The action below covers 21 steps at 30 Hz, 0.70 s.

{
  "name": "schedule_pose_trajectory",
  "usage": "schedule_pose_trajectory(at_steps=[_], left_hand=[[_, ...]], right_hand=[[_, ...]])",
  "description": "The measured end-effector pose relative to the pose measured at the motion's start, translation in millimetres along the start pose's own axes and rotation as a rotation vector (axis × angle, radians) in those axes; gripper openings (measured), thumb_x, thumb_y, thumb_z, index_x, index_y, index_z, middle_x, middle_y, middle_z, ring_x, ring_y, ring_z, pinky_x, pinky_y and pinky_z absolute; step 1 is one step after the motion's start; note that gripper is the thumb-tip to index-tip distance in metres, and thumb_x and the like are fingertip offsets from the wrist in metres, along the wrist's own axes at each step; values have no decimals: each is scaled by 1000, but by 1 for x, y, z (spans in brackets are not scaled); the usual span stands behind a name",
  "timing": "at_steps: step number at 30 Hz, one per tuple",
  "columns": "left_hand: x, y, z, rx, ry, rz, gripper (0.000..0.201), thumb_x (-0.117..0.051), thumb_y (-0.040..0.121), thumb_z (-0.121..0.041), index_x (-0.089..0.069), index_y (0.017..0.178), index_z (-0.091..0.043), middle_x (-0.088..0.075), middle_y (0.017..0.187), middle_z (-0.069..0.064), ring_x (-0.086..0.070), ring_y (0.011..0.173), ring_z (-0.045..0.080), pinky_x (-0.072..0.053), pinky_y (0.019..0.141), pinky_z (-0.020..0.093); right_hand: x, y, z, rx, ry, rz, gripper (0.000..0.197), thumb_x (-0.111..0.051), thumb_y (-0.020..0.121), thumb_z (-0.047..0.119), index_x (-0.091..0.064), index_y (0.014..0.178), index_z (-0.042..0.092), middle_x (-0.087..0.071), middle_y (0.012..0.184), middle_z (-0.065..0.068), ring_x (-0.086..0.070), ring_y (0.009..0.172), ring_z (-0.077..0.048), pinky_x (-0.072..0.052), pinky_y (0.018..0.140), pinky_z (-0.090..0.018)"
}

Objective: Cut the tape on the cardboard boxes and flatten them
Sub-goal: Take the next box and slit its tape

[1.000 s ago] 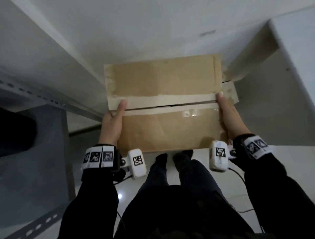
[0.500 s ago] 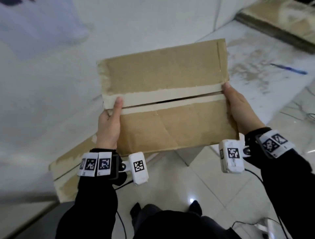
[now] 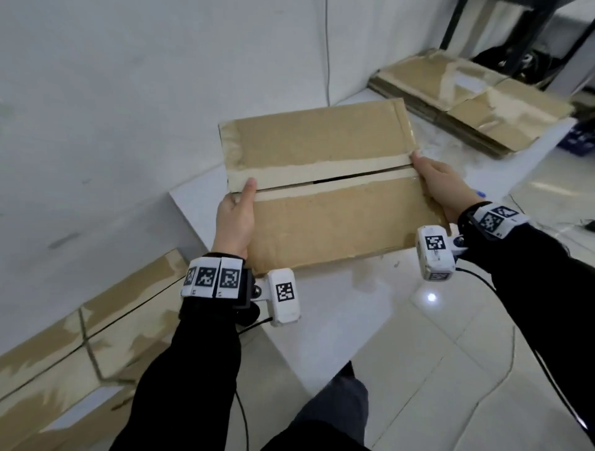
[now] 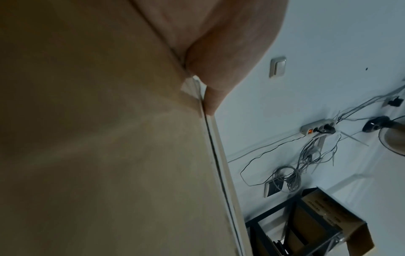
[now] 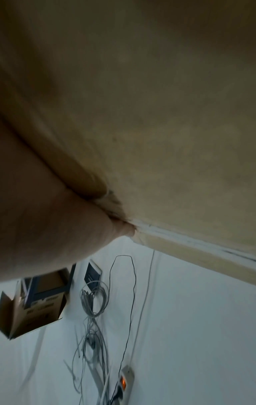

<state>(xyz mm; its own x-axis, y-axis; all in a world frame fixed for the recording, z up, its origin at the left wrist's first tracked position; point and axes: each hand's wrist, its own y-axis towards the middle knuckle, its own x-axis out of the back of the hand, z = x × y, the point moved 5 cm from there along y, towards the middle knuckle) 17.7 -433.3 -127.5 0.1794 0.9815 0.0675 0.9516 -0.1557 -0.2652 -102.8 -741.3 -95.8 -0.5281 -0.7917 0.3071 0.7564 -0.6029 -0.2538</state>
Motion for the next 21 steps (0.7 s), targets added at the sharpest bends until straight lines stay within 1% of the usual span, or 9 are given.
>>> schedule_pose_trajectory(at_steps=[2, 4, 6, 7, 9, 11, 14, 18, 21], left_hand=[[-25, 24, 2, 32, -5, -28, 60, -53, 90, -55, -52, 130, -10, -59, 126, 4, -55, 117, 23, -41, 105, 45], [-48, 42, 3, 118, 4, -45, 76, -55, 80, -66, -49, 132, -11, -57, 129, 6, -54, 118, 26, -42, 103, 48], [-69, 61, 6, 190, 10, -47, 94, -55, 66, -76, -47, 134, -10, -56, 131, 8, -54, 118, 28, -43, 102, 50], [-78, 69, 8, 206, 25, -56, 92, -55, 69, -74, -48, 133, -9, -56, 130, 10, -55, 117, 29, -44, 101, 50], [-97, 81, 9, 222, 85, -66, 78, -51, 81, -67, -49, 131, -7, -57, 129, 12, -56, 115, 30, -44, 101, 48], [-114, 85, 7, 235, 158, -88, 75, -48, 86, -65, -48, 131, -5, -54, 133, 12, -53, 119, 30, -42, 104, 47], [-128, 91, 5, 267, 310, -126, 70, -40, 94, -58, -42, 137, -3, -46, 141, 10, -45, 128, 30, -35, 108, 44], [-128, 89, -4, 296, 553, -217, 73, -39, 93, -61, -45, 135, -1, -48, 140, 15, -45, 127, 32, -35, 106, 38], [-138, 74, -21, 334, 742, -302, 62, -42, 97, -49, -39, 136, -1, -45, 140, 19, -43, 128, 35, -35, 101, 37]], right_hand=[[9, 48, 2, -11, -37, 57, 44, -43, 94, 53, -61, 115, 19, -66, 106, -4, -62, 81, -12, -53, 65, -22], [16, 89, 3, -21, -59, 92, 43, -44, 94, 53, -61, 116, 20, -65, 98, 0, -61, 76, -9, -50, 57, -18], [24, 126, 1, -17, -83, 121, 44, -44, 94, 53, -62, 117, 21, -65, 99, 0, -61, 79, -11, -50, 65, -23], [27, 143, 0, -10, -105, 137, 42, -43, 95, 52, -62, 117, 21, -64, 99, -1, -60, 79, -12, -49, 68, -25], [34, 170, -7, -7, -142, 163, 37, -41, 97, 48, -61, 115, 23, -61, 87, 1, -56, 71, -11, -47, 61, -22], [38, 189, -13, -9, -185, 188, 41, -41, 98, 47, -61, 119, 19, -59, 81, 3, -54, 68, -12, -46, 59, -22], [42, 212, -23, -22, -187, 259, 47, -39, 98, 46, -59, 125, 13, -64, 100, -8, -60, 86, -24, -51, 79, -34], [37, 225, -25, 104, -270, 372, 47, -32, 101, 45, -53, 128, 12, -59, 118, -11, -57, 100, -25, -47, 85, -36], [37, 241, -36, -23, -218, 542, 58, -36, 96, 54, -34, 143, 21, -51, 131, -4, -57, 101, -21, -48, 89, -42]])
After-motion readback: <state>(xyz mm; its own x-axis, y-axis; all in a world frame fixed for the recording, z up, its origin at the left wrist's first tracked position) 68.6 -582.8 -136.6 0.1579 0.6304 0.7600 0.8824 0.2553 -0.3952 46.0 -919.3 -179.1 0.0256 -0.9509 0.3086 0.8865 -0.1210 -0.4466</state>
